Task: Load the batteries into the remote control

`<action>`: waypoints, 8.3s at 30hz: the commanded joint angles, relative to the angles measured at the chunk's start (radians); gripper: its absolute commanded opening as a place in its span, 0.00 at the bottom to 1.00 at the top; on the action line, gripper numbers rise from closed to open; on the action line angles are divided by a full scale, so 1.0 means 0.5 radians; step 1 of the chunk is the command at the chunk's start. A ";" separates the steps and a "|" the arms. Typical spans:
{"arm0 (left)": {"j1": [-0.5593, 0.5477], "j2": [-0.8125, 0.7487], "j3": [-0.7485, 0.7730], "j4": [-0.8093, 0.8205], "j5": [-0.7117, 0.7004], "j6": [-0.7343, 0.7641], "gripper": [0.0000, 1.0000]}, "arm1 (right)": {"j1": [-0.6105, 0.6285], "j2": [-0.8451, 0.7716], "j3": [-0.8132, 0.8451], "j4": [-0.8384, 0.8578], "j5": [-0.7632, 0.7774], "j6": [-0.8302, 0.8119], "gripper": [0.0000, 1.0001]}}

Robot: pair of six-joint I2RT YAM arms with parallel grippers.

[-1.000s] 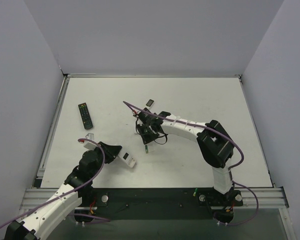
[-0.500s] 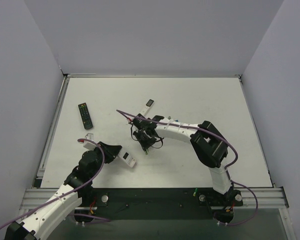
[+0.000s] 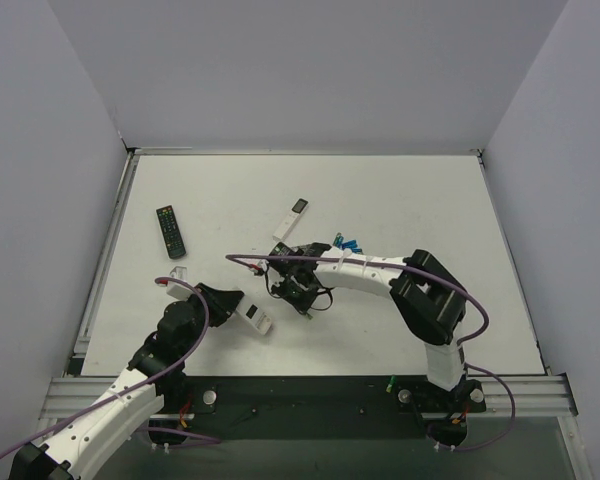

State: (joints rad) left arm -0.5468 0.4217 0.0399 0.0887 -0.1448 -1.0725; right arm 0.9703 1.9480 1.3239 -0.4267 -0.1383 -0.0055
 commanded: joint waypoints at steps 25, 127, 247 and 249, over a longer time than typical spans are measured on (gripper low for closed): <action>0.011 -0.107 -0.178 0.016 0.010 -0.018 0.00 | 0.078 -0.619 -0.267 -0.260 0.046 -0.011 0.46; 0.011 -0.331 -0.261 -0.116 -0.131 -0.196 0.00 | 0.072 -0.199 0.009 -0.294 0.369 1.125 0.46; 0.008 -0.254 -0.129 0.090 -0.002 0.320 0.00 | -0.204 -0.945 -0.675 0.166 -0.478 -1.323 0.39; 0.008 -0.267 -0.123 0.004 0.001 0.289 0.00 | -0.201 -0.911 -0.672 0.096 -0.487 -1.506 0.38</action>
State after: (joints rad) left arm -0.5468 0.3073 0.0399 0.1989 -0.1593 -0.9382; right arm 0.8757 1.4830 0.9890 -0.2996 -0.3241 -0.5045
